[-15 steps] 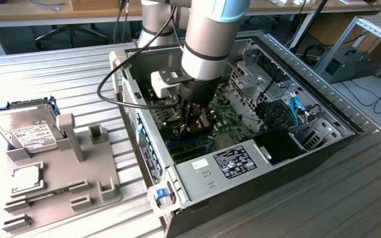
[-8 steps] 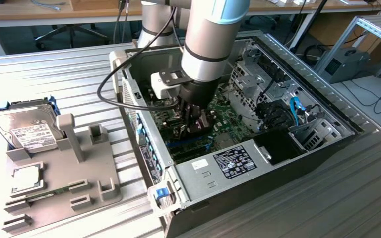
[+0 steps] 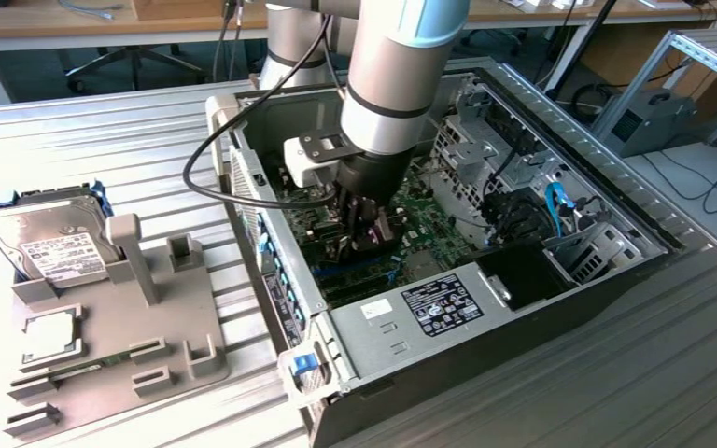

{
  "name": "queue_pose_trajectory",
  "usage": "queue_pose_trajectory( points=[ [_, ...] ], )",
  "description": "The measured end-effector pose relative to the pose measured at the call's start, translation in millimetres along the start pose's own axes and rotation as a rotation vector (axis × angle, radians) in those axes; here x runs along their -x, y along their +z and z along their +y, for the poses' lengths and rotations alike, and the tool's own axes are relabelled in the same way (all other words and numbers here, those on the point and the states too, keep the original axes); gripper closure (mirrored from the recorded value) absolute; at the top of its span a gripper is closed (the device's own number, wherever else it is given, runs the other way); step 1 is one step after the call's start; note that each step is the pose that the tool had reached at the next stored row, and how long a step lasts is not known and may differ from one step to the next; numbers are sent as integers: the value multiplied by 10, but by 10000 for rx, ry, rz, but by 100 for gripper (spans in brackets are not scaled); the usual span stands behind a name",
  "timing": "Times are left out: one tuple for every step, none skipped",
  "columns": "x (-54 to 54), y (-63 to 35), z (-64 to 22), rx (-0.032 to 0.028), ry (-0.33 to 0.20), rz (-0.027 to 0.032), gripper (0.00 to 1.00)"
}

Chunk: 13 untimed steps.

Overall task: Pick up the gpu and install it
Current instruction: 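Insert the gpu into the slot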

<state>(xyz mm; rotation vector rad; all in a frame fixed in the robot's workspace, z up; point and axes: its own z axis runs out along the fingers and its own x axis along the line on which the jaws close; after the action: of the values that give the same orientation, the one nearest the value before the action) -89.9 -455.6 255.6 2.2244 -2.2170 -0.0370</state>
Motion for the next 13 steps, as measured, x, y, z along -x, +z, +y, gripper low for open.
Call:
queue_pose_trajectory(
  points=[
    [0, 1, 0, -1, 0, -2, 73],
    [0, 1, 0, -1, 0, -2, 73],
    [0, 1, 0, -2, 0, -3, 67],
    [0, 1, 0, -1, 0, -2, 67],
    [0, 1, 0, -1, 0, -2, 67],
    [0, 1, 0, -1, 0, -2, 60],
    [0, 0, 0, -1, 0, -1, 60],
    [0, -1, 0, 0, 0, 0, 60],
    [0, -7, 0, 2, 0, 3, 60],
    [2, -34, 0, 1, -1, 6, 60],
    [6, -76, 1, 0, 0, 22, 60],
    [11, -109, 2, 0, 2, 37, 60],
    [18, -140, 3, 0, 2, 55, 60]
  ],
)
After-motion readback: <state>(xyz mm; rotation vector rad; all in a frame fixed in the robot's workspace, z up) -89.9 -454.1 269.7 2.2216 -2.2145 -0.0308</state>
